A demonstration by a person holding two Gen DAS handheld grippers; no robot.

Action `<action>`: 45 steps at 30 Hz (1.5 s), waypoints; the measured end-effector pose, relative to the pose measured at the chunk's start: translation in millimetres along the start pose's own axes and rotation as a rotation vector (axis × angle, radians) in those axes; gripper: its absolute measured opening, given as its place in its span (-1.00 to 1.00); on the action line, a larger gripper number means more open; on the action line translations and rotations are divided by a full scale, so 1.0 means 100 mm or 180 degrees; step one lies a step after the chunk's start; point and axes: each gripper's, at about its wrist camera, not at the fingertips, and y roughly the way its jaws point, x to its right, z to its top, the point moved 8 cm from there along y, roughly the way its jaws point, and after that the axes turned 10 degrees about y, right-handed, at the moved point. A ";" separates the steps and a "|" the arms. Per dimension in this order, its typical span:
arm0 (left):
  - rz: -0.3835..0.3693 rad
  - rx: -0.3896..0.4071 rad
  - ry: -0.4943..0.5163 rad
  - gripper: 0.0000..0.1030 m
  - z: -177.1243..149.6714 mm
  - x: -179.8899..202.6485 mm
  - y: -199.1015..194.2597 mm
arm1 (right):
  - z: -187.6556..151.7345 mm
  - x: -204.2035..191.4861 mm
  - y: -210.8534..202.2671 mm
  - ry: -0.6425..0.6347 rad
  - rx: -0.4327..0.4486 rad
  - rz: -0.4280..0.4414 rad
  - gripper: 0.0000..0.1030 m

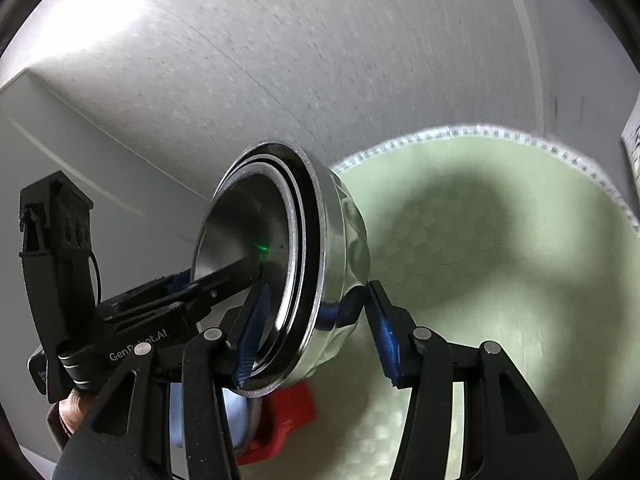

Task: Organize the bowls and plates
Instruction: 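Carry the steel bowl stack and lower it into the red basin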

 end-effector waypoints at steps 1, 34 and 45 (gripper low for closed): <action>-0.0010 0.0033 0.0015 -0.25 -0.05 -0.02 -0.13 | -0.04 -0.06 -0.08 -0.0014 0.0043 0.0006 -0.02; 0.0254 -0.0444 -0.0375 -0.21 -1.76 -1.04 -0.61 | -0.98 -0.97 1.39 -0.0091 -0.0683 -0.0339 0.12; 0.0244 -0.0217 -0.0490 0.39 -1.67 -1.16 -0.78 | -1.13 -1.03 1.13 -0.0219 -0.0566 -0.0418 0.65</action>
